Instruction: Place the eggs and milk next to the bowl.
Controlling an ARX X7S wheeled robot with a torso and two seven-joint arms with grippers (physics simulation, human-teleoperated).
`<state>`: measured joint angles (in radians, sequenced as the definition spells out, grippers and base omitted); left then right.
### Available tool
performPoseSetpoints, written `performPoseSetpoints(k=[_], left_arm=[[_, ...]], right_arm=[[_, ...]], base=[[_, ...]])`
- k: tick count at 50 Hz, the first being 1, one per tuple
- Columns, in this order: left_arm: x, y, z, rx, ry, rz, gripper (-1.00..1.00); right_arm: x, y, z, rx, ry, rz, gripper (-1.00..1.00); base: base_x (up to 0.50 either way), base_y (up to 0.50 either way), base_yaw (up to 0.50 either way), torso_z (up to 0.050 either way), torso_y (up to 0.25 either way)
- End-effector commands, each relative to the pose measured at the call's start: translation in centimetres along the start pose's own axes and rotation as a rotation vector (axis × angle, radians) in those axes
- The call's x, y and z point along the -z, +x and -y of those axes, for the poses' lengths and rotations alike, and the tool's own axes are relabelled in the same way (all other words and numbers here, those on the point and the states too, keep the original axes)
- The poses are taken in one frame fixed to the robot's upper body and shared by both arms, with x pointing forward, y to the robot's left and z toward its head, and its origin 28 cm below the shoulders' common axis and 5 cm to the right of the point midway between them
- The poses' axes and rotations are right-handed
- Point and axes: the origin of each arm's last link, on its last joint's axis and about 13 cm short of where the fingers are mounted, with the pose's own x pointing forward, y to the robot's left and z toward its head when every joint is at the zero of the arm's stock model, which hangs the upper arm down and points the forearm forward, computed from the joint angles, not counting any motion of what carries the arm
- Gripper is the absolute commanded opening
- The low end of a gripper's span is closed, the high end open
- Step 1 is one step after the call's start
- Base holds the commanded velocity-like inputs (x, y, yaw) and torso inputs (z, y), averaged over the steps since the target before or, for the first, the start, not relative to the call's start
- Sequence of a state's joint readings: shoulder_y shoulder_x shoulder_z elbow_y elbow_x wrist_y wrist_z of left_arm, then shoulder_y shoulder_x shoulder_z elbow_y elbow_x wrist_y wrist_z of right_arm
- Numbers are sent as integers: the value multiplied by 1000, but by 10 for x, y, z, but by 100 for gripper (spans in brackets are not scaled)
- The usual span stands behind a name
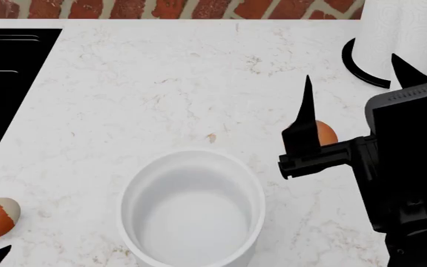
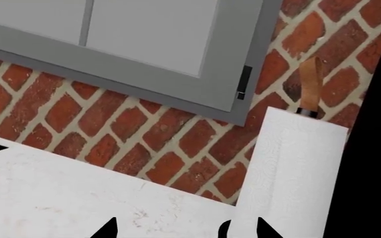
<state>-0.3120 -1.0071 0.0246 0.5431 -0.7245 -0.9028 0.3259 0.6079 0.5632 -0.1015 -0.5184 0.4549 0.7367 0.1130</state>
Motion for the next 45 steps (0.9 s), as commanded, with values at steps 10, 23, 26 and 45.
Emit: performPoseSetpoints(k=[10,23,26,45], left_arm=[[-1,16,-1,8,-9,-18,100],[7,29,-7,9,-3,-48,100],[8,31,-8,8,-4,-52,100],[20,47,-11,12,3,-93,100]], right_arm=[[-1,4,1,2,6,11,100],[3,6,0,1,9,5,100],[2,6,0,-2,10,6,100],[4,7,-1,-5,6,-2,100]], base=[[0,0,0,0,0],[0,0,0,0,0],[0,0,0,0,0],[1,0,-1,0,0]])
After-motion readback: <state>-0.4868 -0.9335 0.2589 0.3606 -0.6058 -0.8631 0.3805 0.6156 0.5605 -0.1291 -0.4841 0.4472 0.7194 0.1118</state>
